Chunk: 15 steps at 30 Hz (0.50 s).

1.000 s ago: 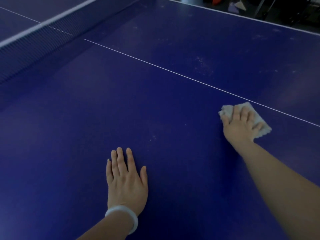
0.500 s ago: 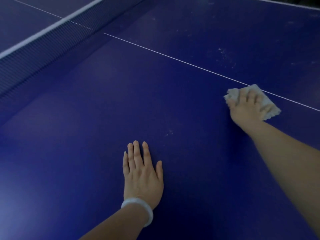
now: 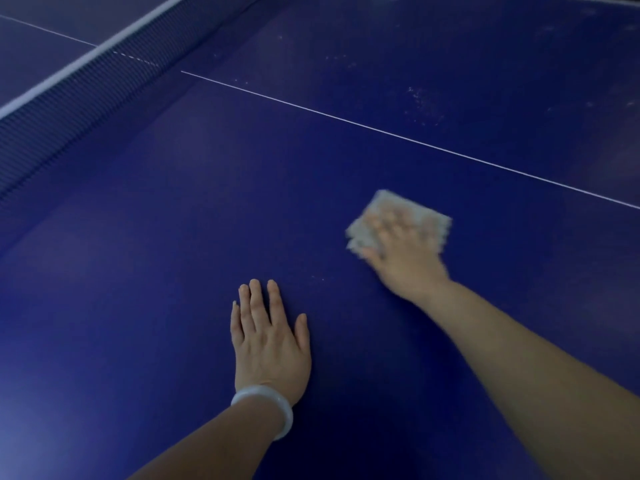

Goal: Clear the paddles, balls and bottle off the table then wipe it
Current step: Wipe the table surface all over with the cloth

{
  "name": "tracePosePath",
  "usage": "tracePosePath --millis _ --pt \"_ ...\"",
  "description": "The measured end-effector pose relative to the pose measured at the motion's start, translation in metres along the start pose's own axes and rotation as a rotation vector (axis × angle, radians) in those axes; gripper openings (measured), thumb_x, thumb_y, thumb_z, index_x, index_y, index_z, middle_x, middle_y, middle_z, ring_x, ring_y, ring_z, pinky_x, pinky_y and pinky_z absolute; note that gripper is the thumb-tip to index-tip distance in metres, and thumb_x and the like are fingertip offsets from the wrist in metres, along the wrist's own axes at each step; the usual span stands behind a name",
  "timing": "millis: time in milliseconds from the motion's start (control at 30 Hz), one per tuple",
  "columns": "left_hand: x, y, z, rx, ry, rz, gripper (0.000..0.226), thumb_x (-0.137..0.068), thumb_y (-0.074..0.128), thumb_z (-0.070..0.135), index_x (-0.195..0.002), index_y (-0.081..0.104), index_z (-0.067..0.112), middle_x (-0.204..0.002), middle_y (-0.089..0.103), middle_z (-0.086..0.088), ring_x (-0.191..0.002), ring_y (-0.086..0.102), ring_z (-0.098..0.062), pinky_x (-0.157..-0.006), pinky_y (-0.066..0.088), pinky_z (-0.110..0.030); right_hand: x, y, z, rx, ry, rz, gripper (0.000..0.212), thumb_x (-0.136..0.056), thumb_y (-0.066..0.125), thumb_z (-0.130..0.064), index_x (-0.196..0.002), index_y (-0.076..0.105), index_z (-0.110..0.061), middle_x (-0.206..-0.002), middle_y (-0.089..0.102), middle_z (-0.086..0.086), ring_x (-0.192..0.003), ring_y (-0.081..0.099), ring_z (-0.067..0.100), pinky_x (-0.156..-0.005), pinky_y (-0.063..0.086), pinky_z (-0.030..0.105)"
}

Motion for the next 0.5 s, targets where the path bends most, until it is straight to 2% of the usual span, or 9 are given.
tracePosePath --millis 67,133,233,300,400,500 --pt "0.000 0.000 0.001 0.004 0.006 -0.001 0.077 -0.092 -0.007 0.053 -0.155 0.001 0.012 -0.163 -0.001 -0.014 -0.151 -0.010 -0.026 -0.122 -0.008 -0.041 0.026 -0.009 0.069 -0.054 0.314 0.051 0.067 -0.099 0.015 -0.059 -0.157 -0.001 -0.029 -0.165 -0.006 0.002 -0.150 -0.012 0.025 -0.116 -0.009 0.062" --pt "0.001 -0.001 0.001 0.002 0.015 -0.012 0.076 -0.092 -0.005 0.052 -0.155 0.004 0.010 -0.163 0.003 -0.016 -0.151 -0.006 -0.028 -0.122 -0.005 -0.043 0.062 -0.011 0.103 -0.039 0.568 0.079 0.069 -0.097 0.009 -0.059 -0.157 -0.002 -0.026 -0.165 -0.007 0.006 -0.150 -0.010 0.027 -0.116 -0.004 0.065" --pt "0.002 -0.002 0.001 -0.001 0.023 -0.027 0.075 -0.093 -0.003 0.050 -0.155 0.003 0.008 -0.162 0.003 -0.017 -0.151 -0.004 -0.030 -0.123 -0.002 -0.045 0.078 -0.002 0.069 -0.023 0.742 0.103 0.066 -0.100 0.009 -0.054 -0.157 -0.003 -0.022 -0.164 -0.007 0.010 -0.150 -0.009 0.032 -0.114 -0.001 0.067" --pt "0.001 0.000 -0.001 -0.009 0.027 -0.039 0.070 -0.097 -0.002 0.048 -0.154 -0.002 0.008 -0.162 -0.001 -0.018 -0.150 -0.007 -0.031 -0.122 -0.004 -0.046 0.056 0.008 0.006 -0.059 0.620 0.090 0.064 -0.102 0.012 -0.051 -0.157 -0.003 -0.022 -0.164 -0.006 0.011 -0.150 -0.009 0.033 -0.114 -0.003 0.067" --pt "0.002 -0.002 -0.003 0.008 0.041 -0.050 0.070 -0.098 0.006 0.048 -0.154 -0.006 0.007 -0.162 -0.005 -0.018 -0.150 -0.010 -0.031 -0.122 -0.007 -0.046 0.022 0.021 -0.092 -0.010 0.278 0.075 0.064 -0.101 0.017 -0.053 -0.157 -0.003 -0.027 -0.164 -0.010 0.005 -0.150 -0.014 0.029 -0.115 -0.013 0.061" --pt "0.003 -0.002 -0.002 0.075 0.068 -0.075 0.070 -0.100 0.013 0.047 -0.154 -0.005 0.007 -0.162 -0.007 -0.018 -0.150 -0.013 -0.030 -0.122 -0.008 -0.045 0.019 0.025 -0.103 0.027 0.154 0.036 0.067 -0.099 0.019 -0.058 -0.156 -0.004 -0.030 -0.164 -0.014 -0.001 -0.149 -0.017 0.022 -0.117 -0.014 0.056"
Point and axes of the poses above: each hand's wrist, its own x-axis away from the middle knuckle, its own y-axis out of the palm, z = x × y, the point moved 8 cm from there along -x, towards the middle knuckle
